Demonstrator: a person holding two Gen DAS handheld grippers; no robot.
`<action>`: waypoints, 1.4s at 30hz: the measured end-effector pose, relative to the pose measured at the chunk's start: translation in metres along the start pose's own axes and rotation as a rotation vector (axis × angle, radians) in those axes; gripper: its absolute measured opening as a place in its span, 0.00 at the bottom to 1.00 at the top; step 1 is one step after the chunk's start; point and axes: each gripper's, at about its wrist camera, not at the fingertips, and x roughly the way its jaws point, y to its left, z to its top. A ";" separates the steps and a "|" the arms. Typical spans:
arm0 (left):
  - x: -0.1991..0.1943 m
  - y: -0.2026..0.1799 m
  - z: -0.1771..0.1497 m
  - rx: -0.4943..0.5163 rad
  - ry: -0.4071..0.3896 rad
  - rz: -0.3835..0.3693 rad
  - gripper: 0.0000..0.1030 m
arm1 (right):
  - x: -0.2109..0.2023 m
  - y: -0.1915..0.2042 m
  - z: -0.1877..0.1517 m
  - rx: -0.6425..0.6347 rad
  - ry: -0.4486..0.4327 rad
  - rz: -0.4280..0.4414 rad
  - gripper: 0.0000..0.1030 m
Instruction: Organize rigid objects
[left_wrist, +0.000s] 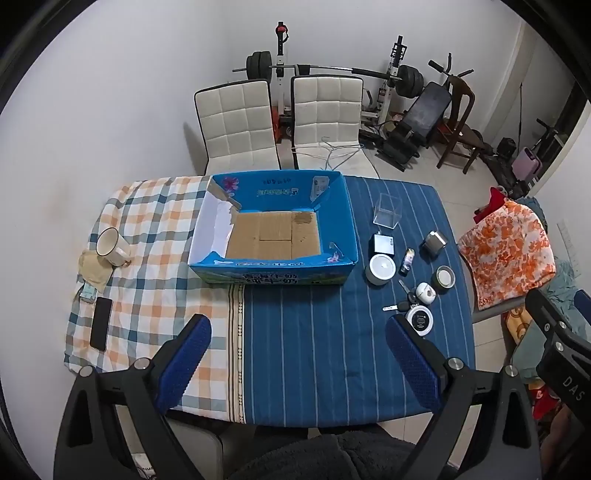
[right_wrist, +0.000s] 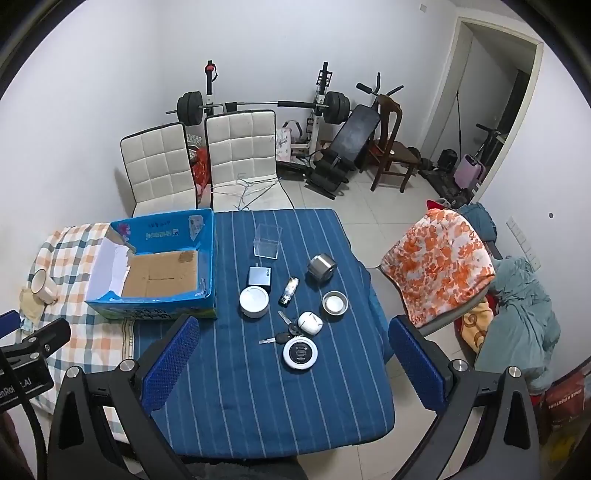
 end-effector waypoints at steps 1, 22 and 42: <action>-0.002 0.000 0.001 0.002 -0.003 0.000 0.94 | -0.003 -0.001 0.001 -0.001 -0.007 -0.003 1.00; 0.000 0.001 0.002 0.005 0.002 0.015 0.94 | 0.007 0.007 0.002 -0.011 0.005 0.008 1.00; 0.001 0.006 0.007 0.006 -0.012 0.014 0.94 | 0.011 0.012 0.009 -0.008 -0.014 -0.005 1.00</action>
